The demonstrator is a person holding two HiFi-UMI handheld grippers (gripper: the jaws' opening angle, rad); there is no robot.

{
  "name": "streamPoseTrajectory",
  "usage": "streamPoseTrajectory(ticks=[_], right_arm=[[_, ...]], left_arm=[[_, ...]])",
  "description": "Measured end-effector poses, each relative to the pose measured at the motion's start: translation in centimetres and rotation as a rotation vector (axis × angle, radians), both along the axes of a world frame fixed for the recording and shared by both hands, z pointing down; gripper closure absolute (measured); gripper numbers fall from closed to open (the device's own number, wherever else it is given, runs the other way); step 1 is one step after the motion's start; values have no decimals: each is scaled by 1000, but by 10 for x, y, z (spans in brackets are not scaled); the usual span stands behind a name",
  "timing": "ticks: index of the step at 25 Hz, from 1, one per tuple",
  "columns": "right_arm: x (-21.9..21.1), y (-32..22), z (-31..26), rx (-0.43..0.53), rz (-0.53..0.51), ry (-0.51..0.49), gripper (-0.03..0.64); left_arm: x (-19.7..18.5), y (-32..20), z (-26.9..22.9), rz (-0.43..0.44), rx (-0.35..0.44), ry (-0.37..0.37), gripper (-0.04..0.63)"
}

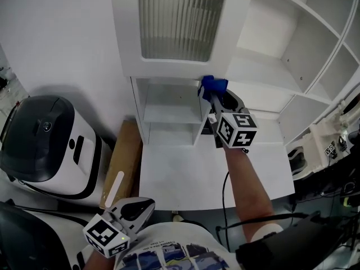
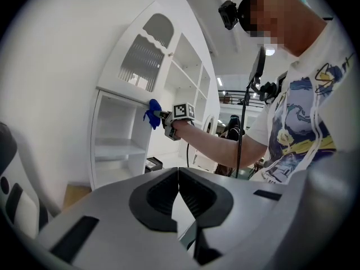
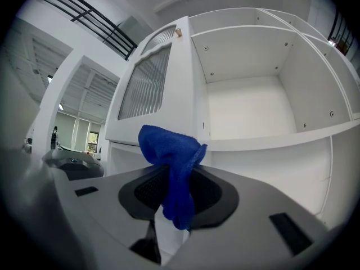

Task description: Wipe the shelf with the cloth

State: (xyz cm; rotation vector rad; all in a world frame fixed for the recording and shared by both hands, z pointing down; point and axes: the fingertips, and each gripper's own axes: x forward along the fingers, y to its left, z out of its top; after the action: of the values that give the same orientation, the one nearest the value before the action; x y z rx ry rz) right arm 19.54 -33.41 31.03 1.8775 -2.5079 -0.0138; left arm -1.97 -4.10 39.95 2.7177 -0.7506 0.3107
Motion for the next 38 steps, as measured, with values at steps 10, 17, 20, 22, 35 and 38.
streamPoseTrajectory(ticks=[10,17,20,22,35,38], right_arm=[[-54,-9,-1,1,-65,-1,497],[-106,-16,0,-4,-137,9,496],[-130,-19,0,-6,-165,7,497],[-145,-21,1,-7,-183,8,497],[-218,-32,3,-17,-231,35,497],[-221,-32,3,-28,-228,38,496]], left_arm=[[-27,3,0,-55,3,9,583],[-48,4,0,-96,1,21,583],[-58,7,0,-109,3,28,583],[-65,8,1,-123,2,32,583],[-115,29,1,-180,1,47,583],[-123,35,2,-172,-6,50,583]])
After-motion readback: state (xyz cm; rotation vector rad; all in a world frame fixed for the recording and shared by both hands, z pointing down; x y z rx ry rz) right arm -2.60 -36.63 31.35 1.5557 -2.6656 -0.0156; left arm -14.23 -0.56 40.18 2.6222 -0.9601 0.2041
